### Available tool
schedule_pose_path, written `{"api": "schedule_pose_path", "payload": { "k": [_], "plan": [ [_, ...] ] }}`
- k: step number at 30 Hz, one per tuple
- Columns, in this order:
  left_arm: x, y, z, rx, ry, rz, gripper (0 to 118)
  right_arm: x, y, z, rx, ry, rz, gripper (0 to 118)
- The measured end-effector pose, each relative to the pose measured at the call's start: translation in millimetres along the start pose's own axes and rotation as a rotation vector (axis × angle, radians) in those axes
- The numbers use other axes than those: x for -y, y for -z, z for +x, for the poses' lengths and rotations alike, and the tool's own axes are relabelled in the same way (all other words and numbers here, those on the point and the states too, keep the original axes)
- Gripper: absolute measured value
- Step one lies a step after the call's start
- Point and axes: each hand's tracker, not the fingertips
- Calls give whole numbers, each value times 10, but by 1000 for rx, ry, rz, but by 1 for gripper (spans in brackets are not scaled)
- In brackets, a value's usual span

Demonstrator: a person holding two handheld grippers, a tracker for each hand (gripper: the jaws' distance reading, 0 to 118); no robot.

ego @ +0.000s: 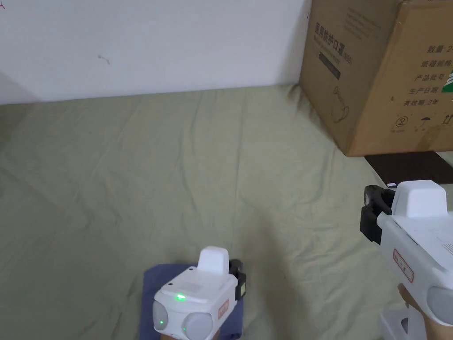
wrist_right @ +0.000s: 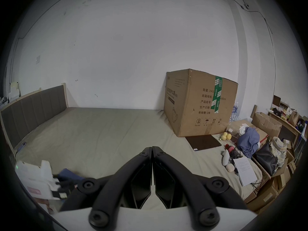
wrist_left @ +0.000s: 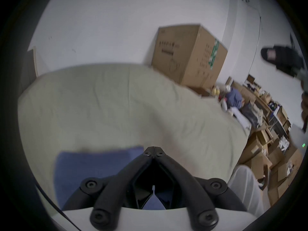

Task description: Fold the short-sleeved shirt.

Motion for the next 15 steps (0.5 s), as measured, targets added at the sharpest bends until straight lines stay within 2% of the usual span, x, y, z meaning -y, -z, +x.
{"api": "schedule_pose_path", "payload": {
  "k": [8,15],
  "plan": [
    [-774,-825,-362,-140,73,290,0,-252,-82,-368,-65,1,87,0],
    [-1151,-1418,-667,-321,160,429,0,-382,-101,-650,-110,5,154,0]
  ]
}}
